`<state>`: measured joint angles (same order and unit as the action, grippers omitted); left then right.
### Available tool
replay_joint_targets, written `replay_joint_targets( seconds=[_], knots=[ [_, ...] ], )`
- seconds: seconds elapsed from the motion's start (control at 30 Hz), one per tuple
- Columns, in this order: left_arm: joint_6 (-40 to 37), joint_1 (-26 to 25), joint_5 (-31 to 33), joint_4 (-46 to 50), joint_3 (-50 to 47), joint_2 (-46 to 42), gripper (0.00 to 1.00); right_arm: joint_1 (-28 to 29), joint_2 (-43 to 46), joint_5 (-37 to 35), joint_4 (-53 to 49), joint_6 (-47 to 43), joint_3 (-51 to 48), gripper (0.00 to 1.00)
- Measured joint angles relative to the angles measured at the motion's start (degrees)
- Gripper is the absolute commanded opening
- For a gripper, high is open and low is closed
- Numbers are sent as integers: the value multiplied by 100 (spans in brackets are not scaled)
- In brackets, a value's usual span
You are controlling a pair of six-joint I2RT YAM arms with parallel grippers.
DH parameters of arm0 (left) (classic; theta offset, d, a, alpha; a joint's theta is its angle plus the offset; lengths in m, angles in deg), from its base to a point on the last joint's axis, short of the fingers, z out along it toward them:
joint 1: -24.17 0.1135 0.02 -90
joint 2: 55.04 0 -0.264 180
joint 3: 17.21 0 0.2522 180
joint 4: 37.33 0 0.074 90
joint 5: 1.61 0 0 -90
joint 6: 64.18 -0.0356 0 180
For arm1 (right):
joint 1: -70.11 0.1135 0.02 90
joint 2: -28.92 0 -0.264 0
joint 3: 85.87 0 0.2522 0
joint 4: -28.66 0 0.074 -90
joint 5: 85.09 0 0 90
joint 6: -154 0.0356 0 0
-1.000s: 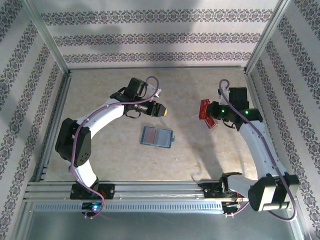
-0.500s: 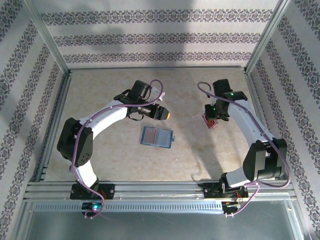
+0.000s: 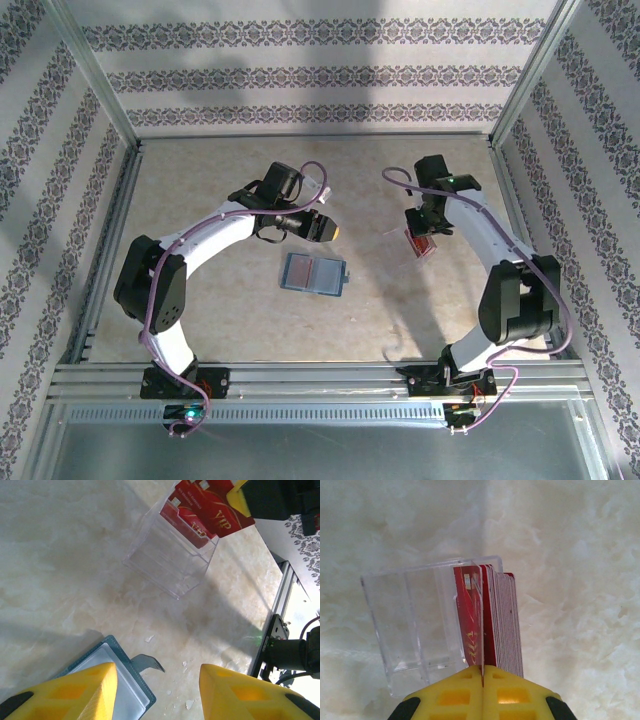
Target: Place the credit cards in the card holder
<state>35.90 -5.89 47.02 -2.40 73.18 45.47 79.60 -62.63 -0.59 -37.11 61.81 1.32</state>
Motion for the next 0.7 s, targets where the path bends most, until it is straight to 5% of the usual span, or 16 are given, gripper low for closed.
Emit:
replay_joint_targets(
  seconds=[0.7],
  knots=[
    [-221,0,136,66,0,0,47,127,-203,-811,-4,-125,0,19]
  ],
)
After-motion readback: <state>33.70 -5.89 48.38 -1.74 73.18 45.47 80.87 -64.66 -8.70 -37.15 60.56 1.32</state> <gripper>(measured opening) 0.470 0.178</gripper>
